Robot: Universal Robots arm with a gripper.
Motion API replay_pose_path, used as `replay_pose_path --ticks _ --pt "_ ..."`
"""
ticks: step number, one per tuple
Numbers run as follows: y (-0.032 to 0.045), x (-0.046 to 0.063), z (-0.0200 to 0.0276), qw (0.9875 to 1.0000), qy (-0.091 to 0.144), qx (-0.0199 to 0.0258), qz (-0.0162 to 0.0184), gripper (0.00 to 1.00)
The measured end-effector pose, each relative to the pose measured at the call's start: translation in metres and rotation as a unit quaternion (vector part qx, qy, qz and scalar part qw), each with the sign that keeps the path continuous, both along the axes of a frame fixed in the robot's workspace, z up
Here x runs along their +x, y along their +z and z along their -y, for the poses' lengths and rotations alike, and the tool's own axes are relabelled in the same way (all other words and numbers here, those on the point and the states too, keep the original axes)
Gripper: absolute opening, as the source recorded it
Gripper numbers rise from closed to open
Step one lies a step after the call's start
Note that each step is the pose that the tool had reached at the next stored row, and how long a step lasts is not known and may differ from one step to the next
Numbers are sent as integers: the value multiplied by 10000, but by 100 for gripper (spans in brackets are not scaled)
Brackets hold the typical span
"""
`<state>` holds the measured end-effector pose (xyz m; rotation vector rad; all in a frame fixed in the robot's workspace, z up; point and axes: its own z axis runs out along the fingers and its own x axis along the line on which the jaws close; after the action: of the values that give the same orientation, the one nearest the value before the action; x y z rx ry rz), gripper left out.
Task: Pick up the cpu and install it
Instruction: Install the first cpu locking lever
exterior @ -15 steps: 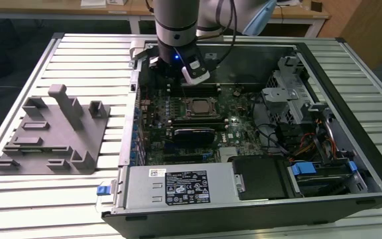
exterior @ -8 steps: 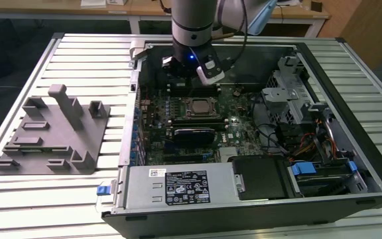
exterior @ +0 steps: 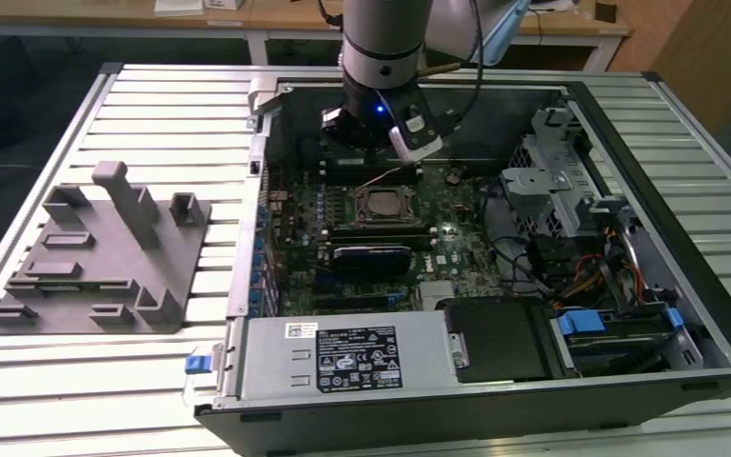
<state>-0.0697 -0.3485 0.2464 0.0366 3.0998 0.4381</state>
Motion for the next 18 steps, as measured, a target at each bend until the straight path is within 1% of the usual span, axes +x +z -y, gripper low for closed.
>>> replay_pose_path --ticks 4,5,7,9,16,18 --pt "-1 1 0 10000 -4 -1 4 11" --pt "-5 1 0 10000 -19 -3 21 11" --pt "-15 1 0 9999 -80 -9 76 11" --pt "-30 1 -1 9998 -159 -10 115 11" --pt "-79 1 0 9989 -414 -15 232 11" --pt "-99 1 0 9985 -482 -16 251 11"
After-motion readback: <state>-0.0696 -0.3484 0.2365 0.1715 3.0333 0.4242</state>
